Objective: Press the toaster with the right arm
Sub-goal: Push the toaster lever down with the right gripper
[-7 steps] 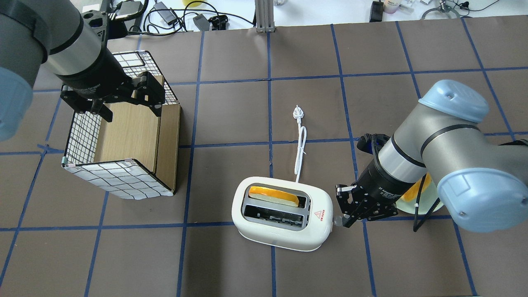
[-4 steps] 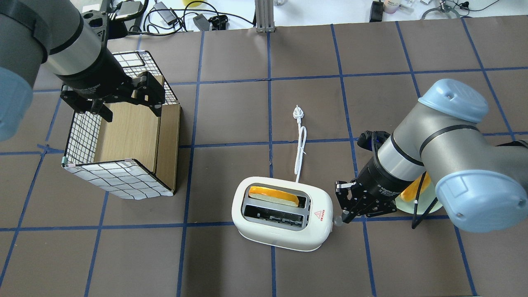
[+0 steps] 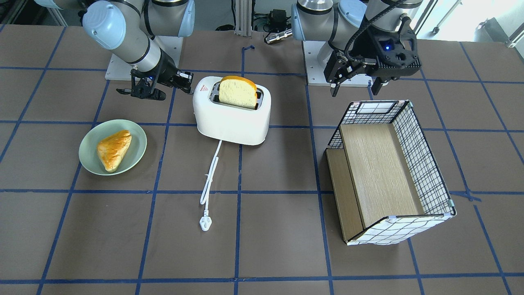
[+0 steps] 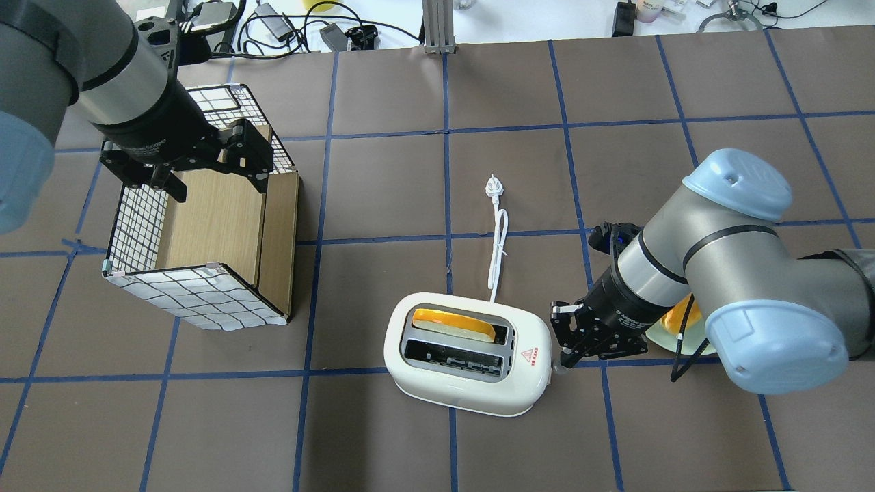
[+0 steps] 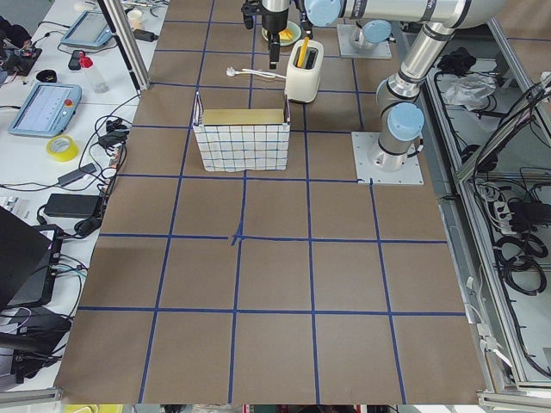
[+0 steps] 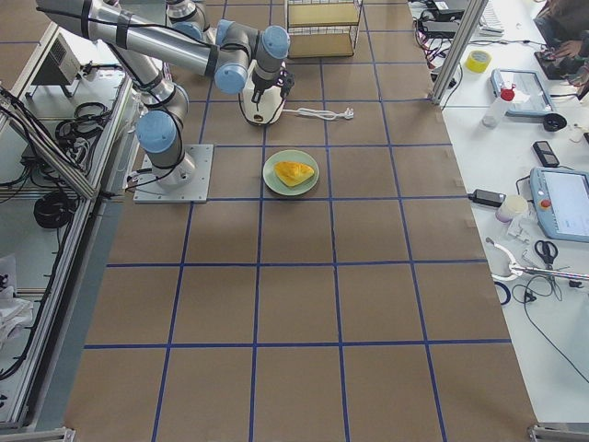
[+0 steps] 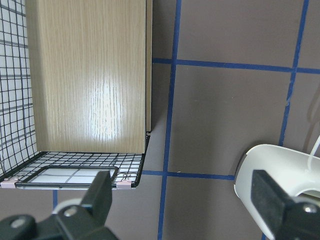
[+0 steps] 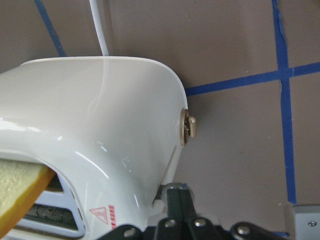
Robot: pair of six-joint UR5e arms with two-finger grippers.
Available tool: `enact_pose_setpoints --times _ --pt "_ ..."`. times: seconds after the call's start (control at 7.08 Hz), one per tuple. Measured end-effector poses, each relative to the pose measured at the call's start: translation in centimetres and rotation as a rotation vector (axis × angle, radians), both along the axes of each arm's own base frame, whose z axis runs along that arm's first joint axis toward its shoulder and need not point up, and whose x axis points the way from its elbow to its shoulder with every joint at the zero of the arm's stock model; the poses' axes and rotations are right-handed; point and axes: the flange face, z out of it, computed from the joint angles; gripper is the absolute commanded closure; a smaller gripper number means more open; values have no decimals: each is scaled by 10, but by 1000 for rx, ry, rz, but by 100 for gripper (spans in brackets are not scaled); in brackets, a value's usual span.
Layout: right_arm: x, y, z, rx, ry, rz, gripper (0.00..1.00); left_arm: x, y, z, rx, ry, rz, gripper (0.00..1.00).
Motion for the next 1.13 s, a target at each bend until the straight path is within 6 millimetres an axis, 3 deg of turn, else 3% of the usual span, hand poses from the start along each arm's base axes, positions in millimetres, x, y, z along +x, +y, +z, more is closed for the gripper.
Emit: enact_pose_setpoints --times 1.13 --pt "1 -5 -28 40 -23 35 100 0 0 0 1 0 0 0"
